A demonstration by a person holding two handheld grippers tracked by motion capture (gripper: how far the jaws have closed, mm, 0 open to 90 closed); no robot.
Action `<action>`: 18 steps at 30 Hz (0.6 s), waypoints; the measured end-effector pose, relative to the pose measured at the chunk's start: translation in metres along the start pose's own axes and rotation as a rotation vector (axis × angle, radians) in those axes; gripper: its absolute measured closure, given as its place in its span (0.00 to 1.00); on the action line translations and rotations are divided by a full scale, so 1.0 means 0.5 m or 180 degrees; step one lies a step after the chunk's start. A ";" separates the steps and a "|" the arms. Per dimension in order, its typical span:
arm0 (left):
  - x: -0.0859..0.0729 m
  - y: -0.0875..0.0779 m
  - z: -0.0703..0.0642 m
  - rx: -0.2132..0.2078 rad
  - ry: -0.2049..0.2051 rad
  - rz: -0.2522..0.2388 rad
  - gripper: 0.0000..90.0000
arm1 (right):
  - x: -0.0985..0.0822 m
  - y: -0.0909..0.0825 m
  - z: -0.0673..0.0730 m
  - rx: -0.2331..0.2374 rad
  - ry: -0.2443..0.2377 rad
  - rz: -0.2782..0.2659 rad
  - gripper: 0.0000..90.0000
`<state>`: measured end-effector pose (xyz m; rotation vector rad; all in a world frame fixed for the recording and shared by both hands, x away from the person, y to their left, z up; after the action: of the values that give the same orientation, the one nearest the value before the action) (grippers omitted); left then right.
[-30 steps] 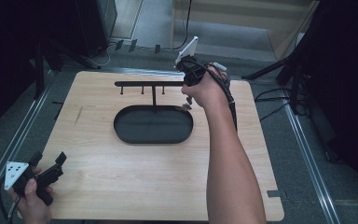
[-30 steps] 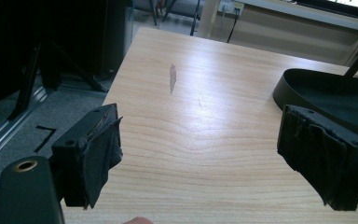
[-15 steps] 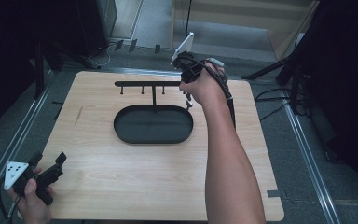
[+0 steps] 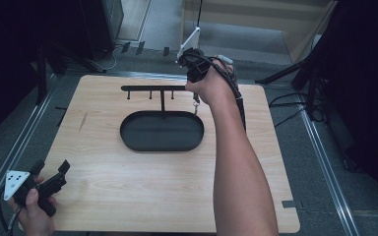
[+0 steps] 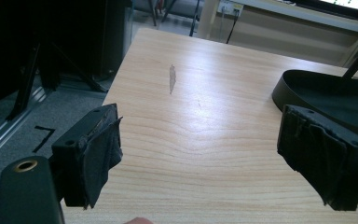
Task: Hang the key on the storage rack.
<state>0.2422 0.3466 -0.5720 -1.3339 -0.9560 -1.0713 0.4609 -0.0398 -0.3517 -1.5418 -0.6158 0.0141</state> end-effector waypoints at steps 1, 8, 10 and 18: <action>0.000 0.000 0.000 0.0003 -0.0005 0.0001 0.15 | 0.002 0.000 0.000 0.0003 -0.0012 -0.0013 0.97; 0.000 0.000 0.000 0.0002 -0.0009 -0.0007 0.15 | 0.014 -0.001 -0.003 0.0026 0.0035 -0.0072 0.97; 0.000 0.000 0.000 0.0001 -0.0002 -0.0001 0.15 | 0.016 -0.001 -0.003 0.0024 0.0026 -0.0080 0.97; 0.000 -0.001 0.000 -0.0004 -0.0018 -0.0014 0.15 | 0.029 0.008 -0.004 -0.0031 0.0076 -0.0195 0.97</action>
<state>0.2419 0.3467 -0.5718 -1.3369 -0.9630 -1.0722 0.4755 -0.0356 -0.3502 -1.5299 -0.6448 -0.0538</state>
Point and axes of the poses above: each handheld gripper's, and its own axes: y roughly forward along the jaws, x roughly out of its top, z roughly to its left, the point moved 7 cm from there along y, roughly forward along the jaws, and after that the axes turned 15 degrees about y, right-handed, at the moved point
